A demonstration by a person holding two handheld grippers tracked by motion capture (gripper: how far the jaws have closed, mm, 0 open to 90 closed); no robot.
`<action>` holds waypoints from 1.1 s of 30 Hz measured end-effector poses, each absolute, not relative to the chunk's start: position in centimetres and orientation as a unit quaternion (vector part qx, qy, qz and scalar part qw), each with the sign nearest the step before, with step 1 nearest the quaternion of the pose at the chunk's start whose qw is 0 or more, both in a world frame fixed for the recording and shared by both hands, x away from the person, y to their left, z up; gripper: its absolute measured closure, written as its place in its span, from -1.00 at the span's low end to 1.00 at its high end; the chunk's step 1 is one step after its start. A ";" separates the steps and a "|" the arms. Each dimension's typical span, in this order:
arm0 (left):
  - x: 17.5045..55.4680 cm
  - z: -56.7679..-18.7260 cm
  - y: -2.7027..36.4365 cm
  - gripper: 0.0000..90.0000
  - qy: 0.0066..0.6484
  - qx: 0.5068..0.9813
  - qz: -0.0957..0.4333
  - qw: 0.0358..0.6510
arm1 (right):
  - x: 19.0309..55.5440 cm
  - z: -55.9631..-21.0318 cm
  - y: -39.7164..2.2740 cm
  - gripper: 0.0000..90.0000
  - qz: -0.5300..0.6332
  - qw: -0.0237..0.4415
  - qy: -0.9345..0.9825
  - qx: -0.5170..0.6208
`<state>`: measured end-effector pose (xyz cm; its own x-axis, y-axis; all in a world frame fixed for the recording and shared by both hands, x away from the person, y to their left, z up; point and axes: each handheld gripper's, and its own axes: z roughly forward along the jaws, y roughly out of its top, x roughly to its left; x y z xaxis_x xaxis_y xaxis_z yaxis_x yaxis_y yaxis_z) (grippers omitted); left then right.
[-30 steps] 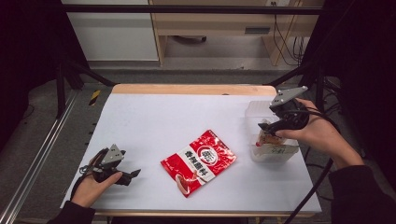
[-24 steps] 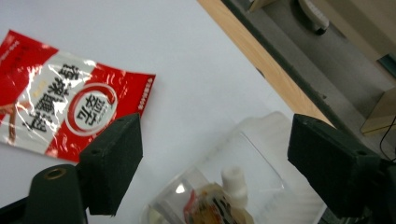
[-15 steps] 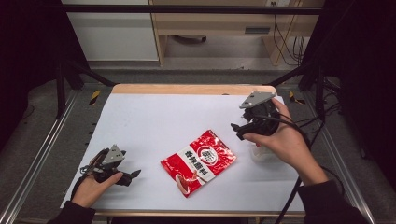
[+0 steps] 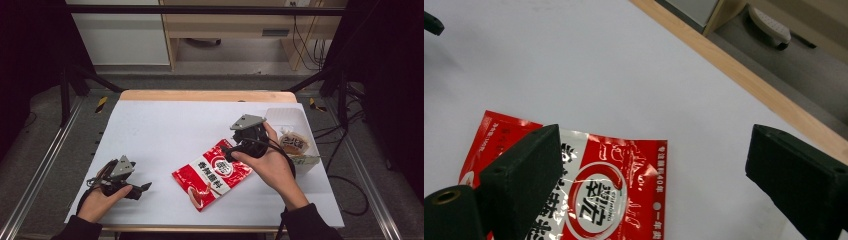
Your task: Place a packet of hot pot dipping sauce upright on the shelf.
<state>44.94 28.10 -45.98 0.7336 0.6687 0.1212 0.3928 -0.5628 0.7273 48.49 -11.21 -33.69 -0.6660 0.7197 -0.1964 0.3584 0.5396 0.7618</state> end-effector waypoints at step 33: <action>44.7 -46.2 25.6 -0.83 0.290 0.870 0.197 0.347 | 47.4 -44.9 -13.9 -0.69 0.320 0.218 0.815 0.431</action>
